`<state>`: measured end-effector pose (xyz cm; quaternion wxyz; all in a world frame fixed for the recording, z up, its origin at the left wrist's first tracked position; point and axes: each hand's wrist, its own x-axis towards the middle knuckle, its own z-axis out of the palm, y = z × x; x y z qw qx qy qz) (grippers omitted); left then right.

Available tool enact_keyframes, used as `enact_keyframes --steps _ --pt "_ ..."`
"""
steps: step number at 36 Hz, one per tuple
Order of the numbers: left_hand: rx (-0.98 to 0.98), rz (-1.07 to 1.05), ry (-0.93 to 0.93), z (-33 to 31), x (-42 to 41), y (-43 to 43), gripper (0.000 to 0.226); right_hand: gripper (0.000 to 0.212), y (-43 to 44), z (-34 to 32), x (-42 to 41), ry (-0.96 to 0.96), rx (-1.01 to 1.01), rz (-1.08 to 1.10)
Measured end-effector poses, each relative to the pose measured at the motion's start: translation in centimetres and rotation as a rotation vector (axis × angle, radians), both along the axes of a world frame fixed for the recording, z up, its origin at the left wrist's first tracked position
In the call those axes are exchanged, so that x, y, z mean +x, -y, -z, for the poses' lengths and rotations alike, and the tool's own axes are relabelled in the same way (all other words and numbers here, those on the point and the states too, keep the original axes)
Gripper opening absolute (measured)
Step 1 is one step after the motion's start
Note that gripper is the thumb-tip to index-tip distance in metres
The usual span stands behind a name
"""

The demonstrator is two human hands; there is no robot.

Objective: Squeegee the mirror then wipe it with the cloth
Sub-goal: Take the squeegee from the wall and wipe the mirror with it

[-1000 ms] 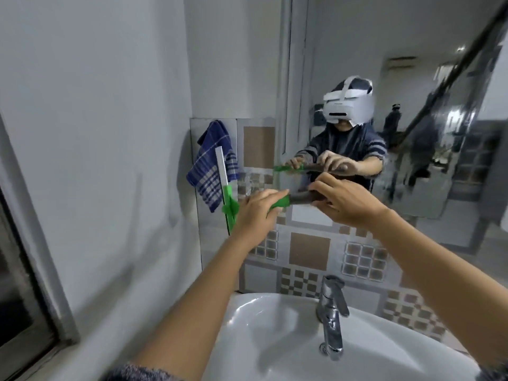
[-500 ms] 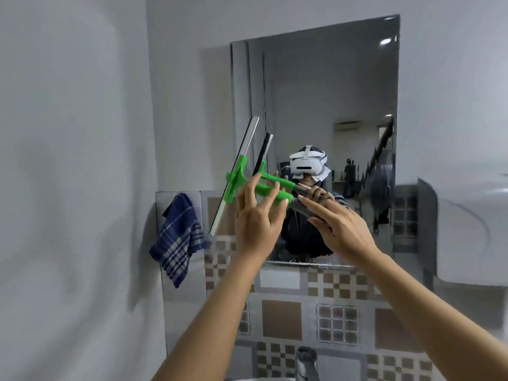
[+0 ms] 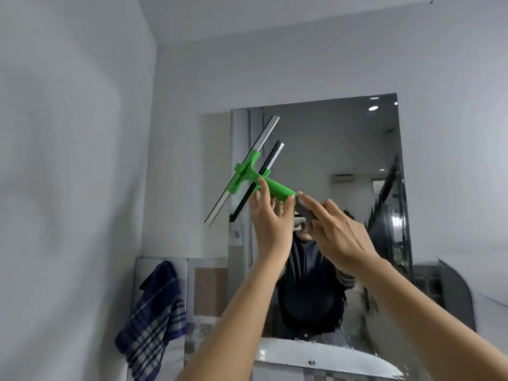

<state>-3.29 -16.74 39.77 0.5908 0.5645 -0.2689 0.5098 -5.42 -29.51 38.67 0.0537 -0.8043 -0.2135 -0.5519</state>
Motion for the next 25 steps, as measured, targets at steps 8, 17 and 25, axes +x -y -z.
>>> enact_keyframes --steps 8,17,25 --pt "0.073 -0.053 0.019 -5.2 3.1 -3.3 0.056 0.051 -1.8 -6.1 3.7 0.06 -0.014 0.089" --pt "0.249 -0.371 0.035 1.0 8.2 -7.3 0.046 0.061 -3.7 -9.1 6.7 0.037 -0.016 0.119" --pt "0.365 -0.454 -0.146 6.0 11.1 -8.3 0.067 0.055 -4.2 -9.6 7.5 0.065 -0.003 0.157"
